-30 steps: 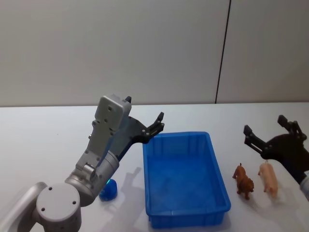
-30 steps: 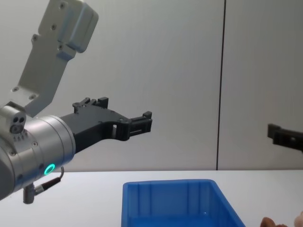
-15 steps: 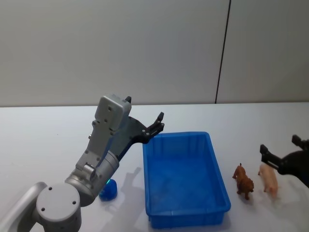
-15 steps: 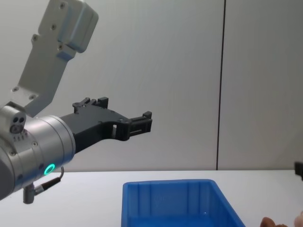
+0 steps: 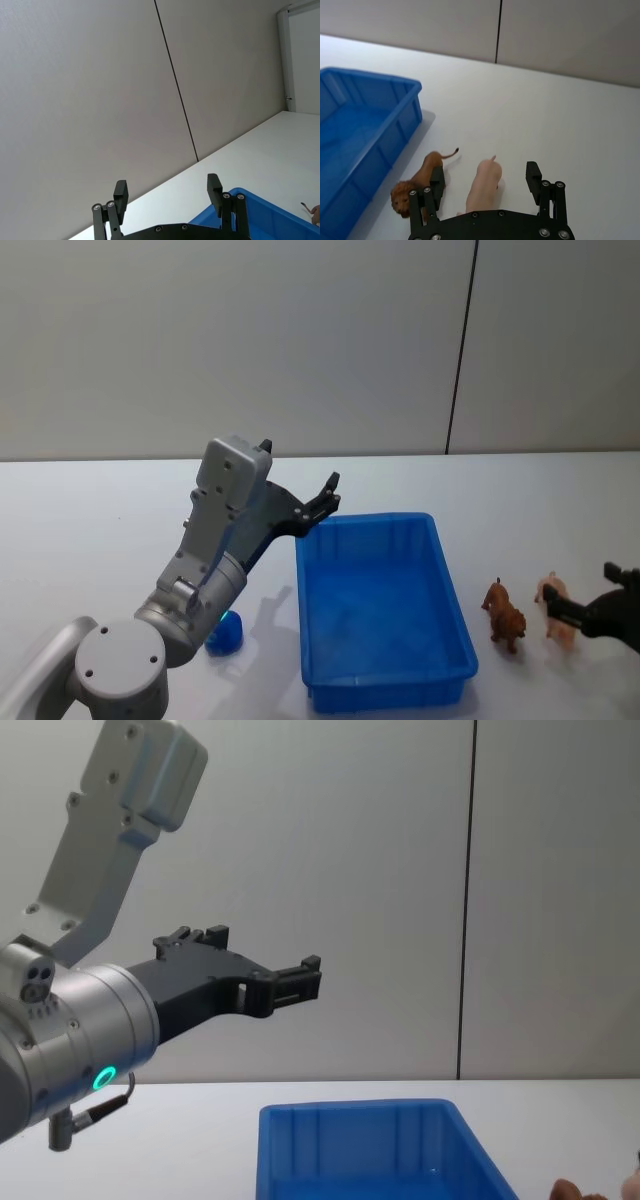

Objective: Pick up the two dolls from the table and place them into the box.

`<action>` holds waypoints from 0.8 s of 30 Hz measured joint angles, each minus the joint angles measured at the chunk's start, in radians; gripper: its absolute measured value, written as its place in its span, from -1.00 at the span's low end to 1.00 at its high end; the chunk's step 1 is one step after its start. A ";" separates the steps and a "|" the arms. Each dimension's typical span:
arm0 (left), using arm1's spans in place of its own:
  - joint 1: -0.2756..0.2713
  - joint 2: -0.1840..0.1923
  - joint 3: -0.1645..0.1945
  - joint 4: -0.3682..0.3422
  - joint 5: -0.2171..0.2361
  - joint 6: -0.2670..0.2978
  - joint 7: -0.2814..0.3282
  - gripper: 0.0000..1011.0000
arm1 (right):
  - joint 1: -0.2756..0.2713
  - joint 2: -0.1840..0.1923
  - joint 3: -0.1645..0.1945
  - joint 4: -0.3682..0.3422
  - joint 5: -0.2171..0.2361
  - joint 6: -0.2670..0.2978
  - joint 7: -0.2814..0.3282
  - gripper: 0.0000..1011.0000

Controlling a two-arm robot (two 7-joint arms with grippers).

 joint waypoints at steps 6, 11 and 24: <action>0.000 0.000 0.000 0.000 0.000 0.000 0.000 0.98 | 0.015 -0.005 -0.010 0.038 -0.016 0.029 0.032 0.99; 0.000 0.000 0.000 0.000 0.000 0.000 0.000 0.98 | 0.023 -0.011 -0.018 0.064 -0.026 0.046 0.049 0.99; 0.000 0.000 0.000 0.000 0.000 0.000 0.000 0.98 | 0.038 -0.028 -0.035 0.116 -0.041 0.079 0.061 0.88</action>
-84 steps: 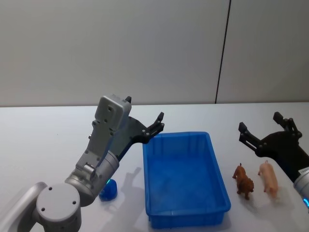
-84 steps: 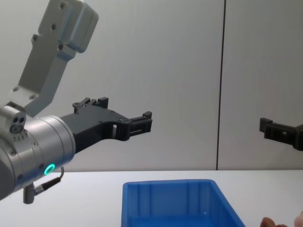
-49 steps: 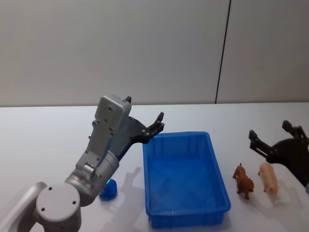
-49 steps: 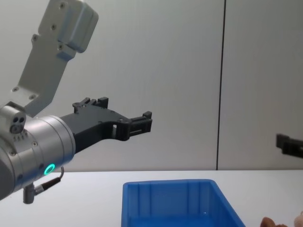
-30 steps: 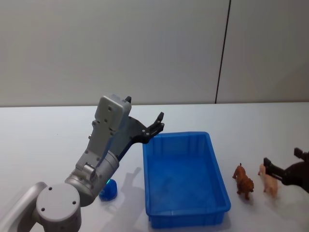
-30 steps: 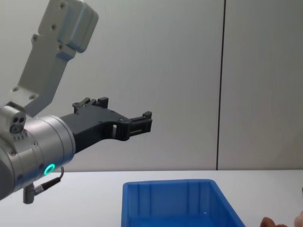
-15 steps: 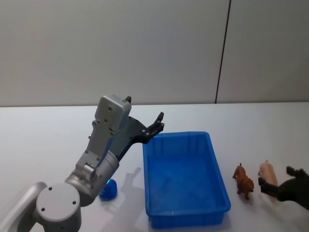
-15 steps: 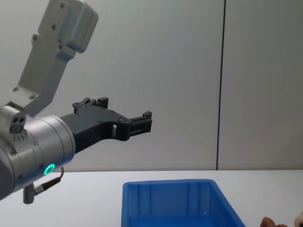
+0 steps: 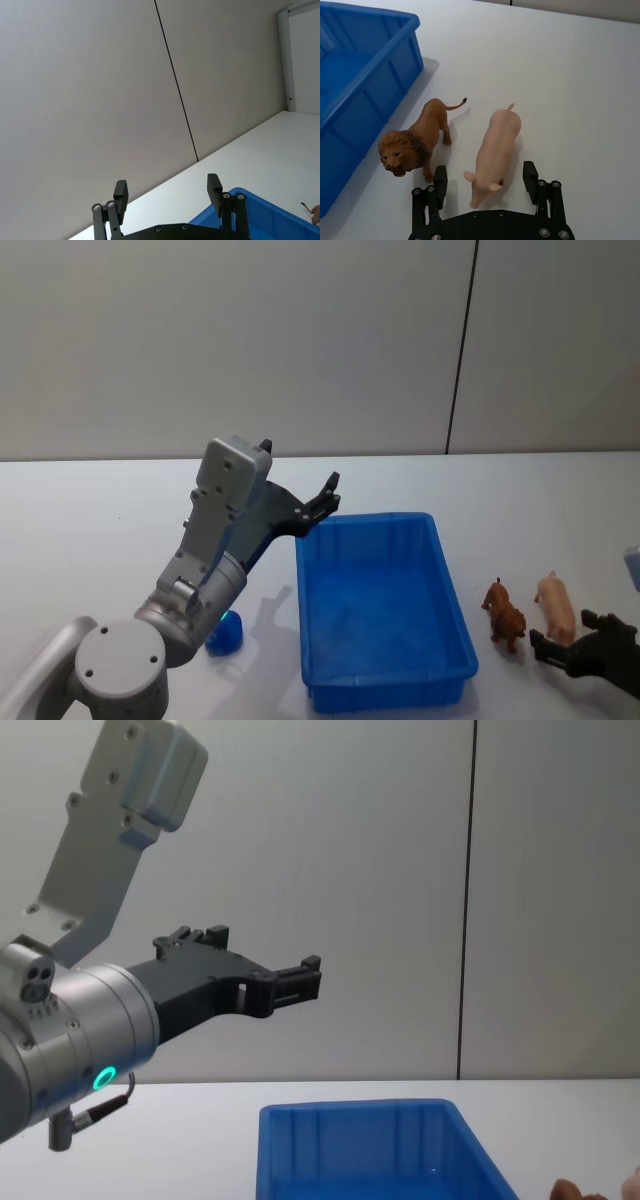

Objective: Pick up the two dolls from the table and place them into the box.

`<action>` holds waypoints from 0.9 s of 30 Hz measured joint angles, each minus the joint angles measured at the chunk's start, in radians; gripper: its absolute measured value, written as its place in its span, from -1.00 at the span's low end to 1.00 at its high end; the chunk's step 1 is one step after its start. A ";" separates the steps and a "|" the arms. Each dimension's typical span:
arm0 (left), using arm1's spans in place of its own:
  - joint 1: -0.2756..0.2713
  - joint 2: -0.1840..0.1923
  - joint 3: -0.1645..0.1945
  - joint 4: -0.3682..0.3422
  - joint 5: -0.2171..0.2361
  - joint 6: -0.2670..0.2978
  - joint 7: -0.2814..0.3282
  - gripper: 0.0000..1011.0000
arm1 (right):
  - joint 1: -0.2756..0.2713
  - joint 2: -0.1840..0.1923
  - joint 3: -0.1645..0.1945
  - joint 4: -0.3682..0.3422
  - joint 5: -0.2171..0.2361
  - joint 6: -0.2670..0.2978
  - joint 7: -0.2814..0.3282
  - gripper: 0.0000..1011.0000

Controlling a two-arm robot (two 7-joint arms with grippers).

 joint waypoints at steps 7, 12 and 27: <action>0.000 0.000 0.000 0.000 0.000 0.000 0.000 0.98 | 0.006 -0.008 -0.005 0.017 -0.001 0.007 -0.005 0.52; 0.000 0.000 0.000 0.000 0.000 0.000 0.000 0.98 | 0.011 -0.013 -0.007 0.027 -0.002 0.006 -0.012 0.23; 0.000 0.000 0.000 0.000 0.000 0.000 0.000 0.98 | 0.019 -0.018 -0.009 0.022 -0.029 -0.063 -0.032 -0.33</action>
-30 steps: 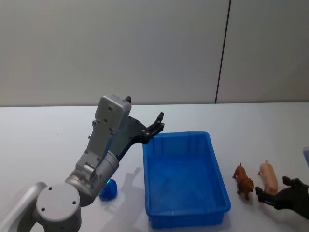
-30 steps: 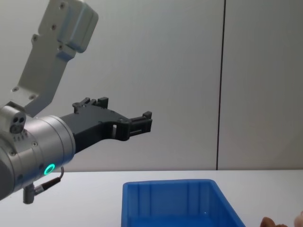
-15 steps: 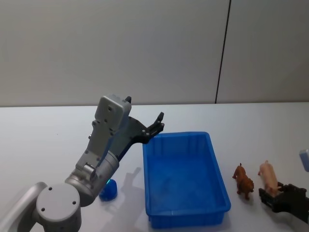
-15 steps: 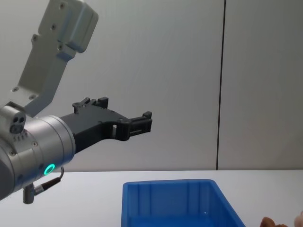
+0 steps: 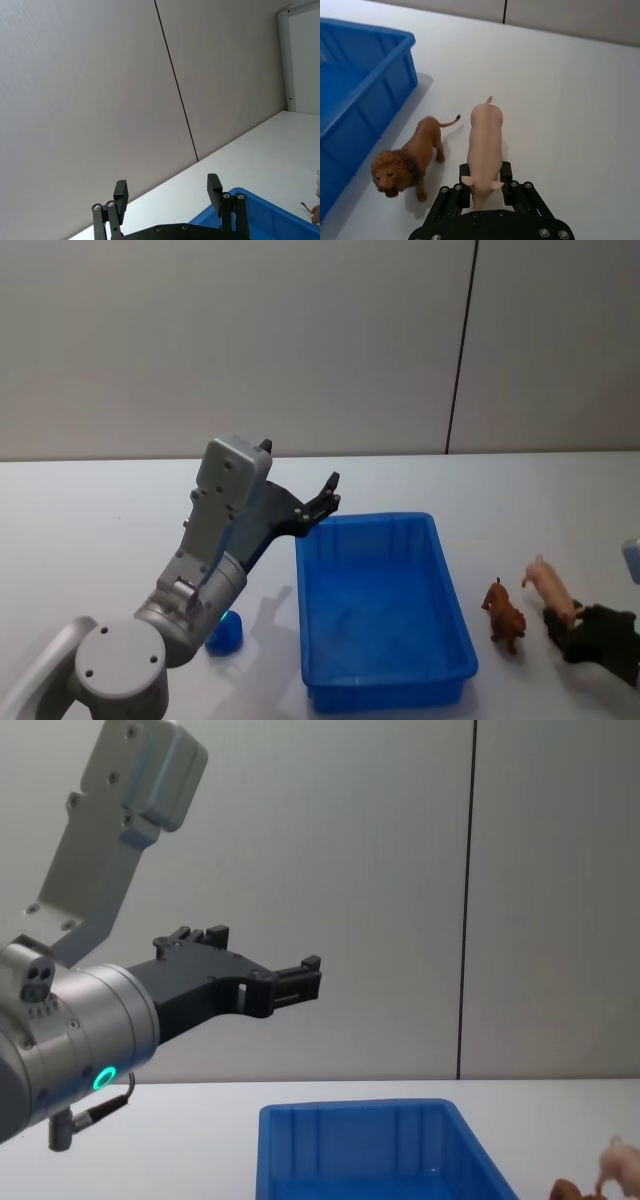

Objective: Pick up the two dolls from the table and place them into the box.

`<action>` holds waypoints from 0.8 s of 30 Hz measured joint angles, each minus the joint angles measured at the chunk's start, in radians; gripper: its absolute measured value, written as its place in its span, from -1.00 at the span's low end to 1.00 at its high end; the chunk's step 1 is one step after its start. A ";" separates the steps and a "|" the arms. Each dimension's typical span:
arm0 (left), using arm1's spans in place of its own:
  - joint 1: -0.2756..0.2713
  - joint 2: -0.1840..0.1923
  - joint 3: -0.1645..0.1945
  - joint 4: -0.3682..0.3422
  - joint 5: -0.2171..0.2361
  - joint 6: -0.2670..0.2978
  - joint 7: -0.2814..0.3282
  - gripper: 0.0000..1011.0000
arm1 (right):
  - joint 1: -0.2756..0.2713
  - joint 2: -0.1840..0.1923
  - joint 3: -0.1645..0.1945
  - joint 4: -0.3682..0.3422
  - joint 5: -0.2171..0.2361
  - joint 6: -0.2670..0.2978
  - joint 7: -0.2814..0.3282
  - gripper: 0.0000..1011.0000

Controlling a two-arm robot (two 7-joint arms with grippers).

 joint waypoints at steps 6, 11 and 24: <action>0.000 0.000 0.000 0.000 0.000 0.000 0.000 0.98 | 0.001 0.001 0.001 -0.022 -0.017 -0.036 -0.008 -0.33; 0.000 0.000 0.000 0.000 0.000 0.000 0.000 0.98 | 0.008 0.002 0.003 -0.052 -0.034 -0.071 -0.008 -0.33; 0.000 0.000 0.000 0.000 0.000 0.000 0.000 0.98 | 0.050 -0.005 -0.004 -0.109 -0.053 -0.111 0.086 -0.33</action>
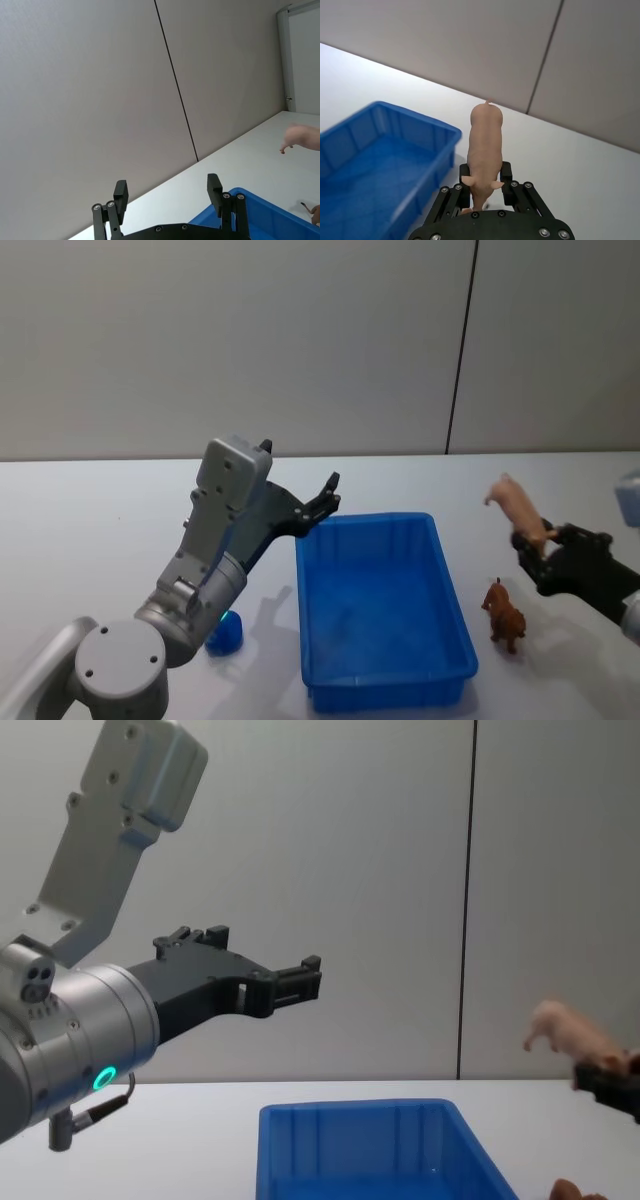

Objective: Pick up the two dolls from the table and place them into the box.

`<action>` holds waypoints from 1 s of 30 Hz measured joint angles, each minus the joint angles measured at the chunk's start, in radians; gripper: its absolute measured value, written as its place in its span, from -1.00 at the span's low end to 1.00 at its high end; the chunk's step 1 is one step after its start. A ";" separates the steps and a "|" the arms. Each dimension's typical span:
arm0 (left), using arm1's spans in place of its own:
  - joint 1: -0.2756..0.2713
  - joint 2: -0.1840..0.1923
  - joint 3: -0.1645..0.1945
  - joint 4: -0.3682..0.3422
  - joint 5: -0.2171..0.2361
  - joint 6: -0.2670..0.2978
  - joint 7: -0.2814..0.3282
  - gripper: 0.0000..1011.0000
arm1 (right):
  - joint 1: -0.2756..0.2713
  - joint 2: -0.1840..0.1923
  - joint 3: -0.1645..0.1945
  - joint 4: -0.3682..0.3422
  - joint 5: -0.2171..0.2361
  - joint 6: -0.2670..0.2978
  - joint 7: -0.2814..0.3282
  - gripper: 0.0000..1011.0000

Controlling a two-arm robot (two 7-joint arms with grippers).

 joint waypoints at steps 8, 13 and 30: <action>0.000 0.000 0.000 0.000 0.000 0.000 0.000 0.98 | 0.033 -0.016 -0.017 -0.006 -0.012 0.005 0.087 -0.33; 0.000 0.000 0.000 0.000 0.000 0.000 0.000 0.98 | 0.061 -0.037 -0.039 0.007 -0.030 0.020 0.152 -0.33; 0.000 0.000 0.000 0.000 0.000 0.000 0.000 0.98 | 0.132 -0.109 -0.112 0.103 -0.105 0.077 0.261 0.25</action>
